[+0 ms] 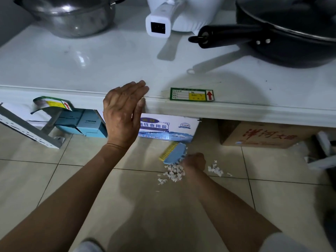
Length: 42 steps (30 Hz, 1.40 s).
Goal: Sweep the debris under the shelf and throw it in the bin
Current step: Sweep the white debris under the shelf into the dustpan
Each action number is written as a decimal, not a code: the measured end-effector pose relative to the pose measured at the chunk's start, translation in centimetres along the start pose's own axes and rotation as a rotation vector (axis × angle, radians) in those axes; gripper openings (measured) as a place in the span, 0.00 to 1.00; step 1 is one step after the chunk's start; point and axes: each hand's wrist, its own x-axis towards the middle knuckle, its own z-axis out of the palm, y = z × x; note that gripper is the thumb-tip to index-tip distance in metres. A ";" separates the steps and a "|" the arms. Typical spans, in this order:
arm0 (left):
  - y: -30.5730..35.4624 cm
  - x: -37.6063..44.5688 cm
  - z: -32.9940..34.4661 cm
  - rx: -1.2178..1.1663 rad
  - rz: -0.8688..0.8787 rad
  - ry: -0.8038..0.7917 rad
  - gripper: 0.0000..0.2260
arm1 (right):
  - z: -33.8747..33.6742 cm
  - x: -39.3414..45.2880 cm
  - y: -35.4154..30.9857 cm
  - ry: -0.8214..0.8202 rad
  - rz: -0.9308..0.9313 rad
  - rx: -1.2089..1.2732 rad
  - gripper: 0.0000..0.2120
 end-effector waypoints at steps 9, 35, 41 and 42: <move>0.0 -0.1 -0.3 0.016 -0.009 -0.035 0.13 | -9.0 2.4 6.7 0.088 0.158 0.108 0.11; 1.4 0.4 -1.5 0.023 -0.075 -0.146 0.14 | -14.0 2.6 8.6 0.103 -0.104 -0.301 0.11; 2.2 0.8 -1.7 -0.023 -0.097 -0.114 0.13 | -17.2 2.8 9.0 0.094 -0.023 -0.178 0.09; 2.6 1.0 -1.8 -0.047 -0.131 -0.103 0.12 | -17.0 2.7 8.6 0.061 -0.031 -0.147 0.09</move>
